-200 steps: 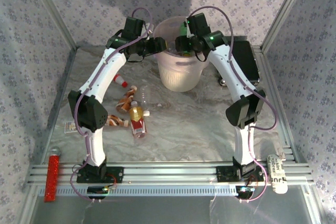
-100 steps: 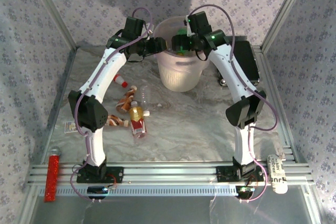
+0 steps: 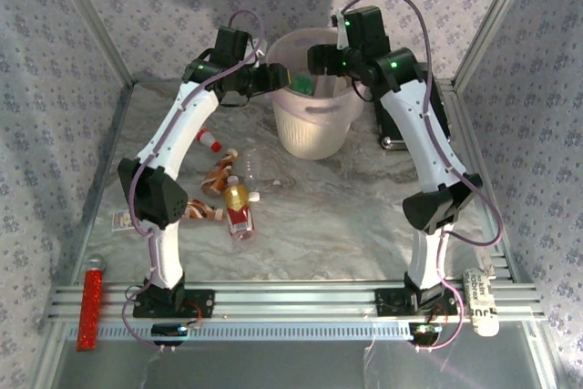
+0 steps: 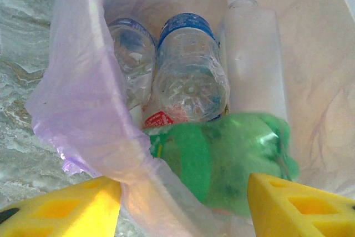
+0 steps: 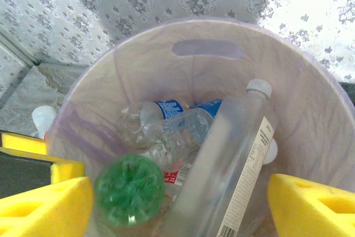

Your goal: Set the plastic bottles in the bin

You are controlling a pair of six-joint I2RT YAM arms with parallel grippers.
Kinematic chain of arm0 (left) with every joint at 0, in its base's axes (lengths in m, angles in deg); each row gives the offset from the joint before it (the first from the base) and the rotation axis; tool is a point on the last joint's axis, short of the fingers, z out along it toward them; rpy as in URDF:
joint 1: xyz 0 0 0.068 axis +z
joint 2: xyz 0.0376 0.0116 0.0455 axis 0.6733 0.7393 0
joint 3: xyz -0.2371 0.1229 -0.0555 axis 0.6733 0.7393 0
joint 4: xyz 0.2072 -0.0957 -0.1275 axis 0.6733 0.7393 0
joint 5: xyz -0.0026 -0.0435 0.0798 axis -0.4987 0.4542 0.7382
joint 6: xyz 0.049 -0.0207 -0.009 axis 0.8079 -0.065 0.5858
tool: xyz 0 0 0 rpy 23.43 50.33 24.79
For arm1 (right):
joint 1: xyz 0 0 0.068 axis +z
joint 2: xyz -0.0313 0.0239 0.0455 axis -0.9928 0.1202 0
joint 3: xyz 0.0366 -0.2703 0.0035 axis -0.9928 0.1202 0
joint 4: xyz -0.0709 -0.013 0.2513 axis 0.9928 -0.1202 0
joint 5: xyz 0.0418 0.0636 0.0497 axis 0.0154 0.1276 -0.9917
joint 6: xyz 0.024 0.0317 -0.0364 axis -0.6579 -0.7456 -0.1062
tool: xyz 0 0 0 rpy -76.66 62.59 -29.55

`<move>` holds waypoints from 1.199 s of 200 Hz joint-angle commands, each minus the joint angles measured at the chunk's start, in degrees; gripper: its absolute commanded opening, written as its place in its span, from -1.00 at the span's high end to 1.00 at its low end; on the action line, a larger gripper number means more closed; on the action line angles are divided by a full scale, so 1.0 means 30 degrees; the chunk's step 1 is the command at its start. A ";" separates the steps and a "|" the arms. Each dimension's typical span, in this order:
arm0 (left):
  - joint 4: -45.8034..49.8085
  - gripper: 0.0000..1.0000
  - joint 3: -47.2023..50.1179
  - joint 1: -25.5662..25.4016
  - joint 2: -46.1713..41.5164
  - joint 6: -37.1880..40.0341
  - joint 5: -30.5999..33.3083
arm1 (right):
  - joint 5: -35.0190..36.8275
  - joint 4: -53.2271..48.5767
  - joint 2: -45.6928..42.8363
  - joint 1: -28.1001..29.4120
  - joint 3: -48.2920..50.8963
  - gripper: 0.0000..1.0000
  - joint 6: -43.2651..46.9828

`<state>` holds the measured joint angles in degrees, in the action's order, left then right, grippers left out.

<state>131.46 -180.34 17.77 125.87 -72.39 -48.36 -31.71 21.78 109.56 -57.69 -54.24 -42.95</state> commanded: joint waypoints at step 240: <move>-0.3413 -0.58 0.9120 0.7455 -0.4625 -0.1082 0.2974 | 0.1178 0.0793 -1.4890 0.1522 1.6003 -0.67 -0.1607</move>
<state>126.08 -156.72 40.04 110.90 -73.00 -43.12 -29.55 24.47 69.34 -52.49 -9.90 -44.98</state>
